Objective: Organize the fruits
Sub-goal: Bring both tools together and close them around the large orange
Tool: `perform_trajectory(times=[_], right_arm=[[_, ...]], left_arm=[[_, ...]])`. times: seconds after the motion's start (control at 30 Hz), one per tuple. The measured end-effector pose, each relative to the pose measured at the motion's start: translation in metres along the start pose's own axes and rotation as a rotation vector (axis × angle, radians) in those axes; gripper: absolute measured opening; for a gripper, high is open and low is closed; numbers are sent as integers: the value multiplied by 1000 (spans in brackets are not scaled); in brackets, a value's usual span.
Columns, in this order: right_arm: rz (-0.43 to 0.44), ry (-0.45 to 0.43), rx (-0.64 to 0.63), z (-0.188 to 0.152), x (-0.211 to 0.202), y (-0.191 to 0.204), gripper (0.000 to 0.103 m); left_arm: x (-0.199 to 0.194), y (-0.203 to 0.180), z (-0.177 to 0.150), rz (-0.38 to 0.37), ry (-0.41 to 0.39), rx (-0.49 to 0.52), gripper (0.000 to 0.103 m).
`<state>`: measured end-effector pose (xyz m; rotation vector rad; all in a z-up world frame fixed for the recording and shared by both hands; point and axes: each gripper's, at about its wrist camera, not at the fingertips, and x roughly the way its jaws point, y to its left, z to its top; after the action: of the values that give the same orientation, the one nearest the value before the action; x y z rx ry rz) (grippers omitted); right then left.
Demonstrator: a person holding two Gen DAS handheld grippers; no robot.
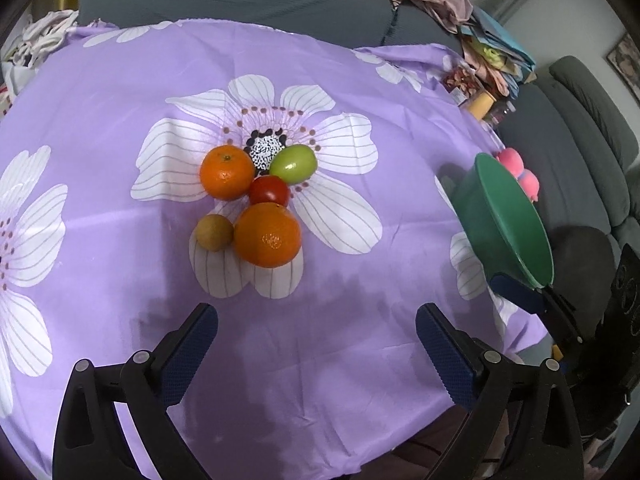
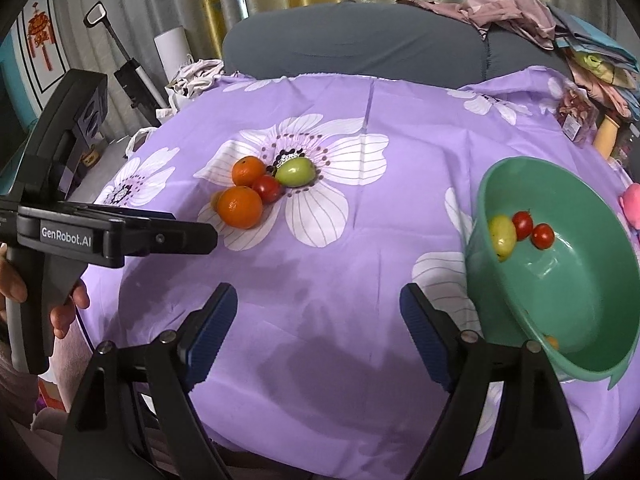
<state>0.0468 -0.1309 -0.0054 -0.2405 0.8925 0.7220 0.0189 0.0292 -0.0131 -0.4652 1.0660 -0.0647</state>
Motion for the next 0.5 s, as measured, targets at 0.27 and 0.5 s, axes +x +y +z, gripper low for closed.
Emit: perform_trajectory(times=[0.27, 0.5], right_arm=[[5, 25, -18, 4, 10, 8, 84], [11, 49, -30, 7, 22, 12, 84]], left_arm=[[3, 4, 2, -26, 11, 5, 99], [6, 15, 5, -36, 17, -17, 99]])
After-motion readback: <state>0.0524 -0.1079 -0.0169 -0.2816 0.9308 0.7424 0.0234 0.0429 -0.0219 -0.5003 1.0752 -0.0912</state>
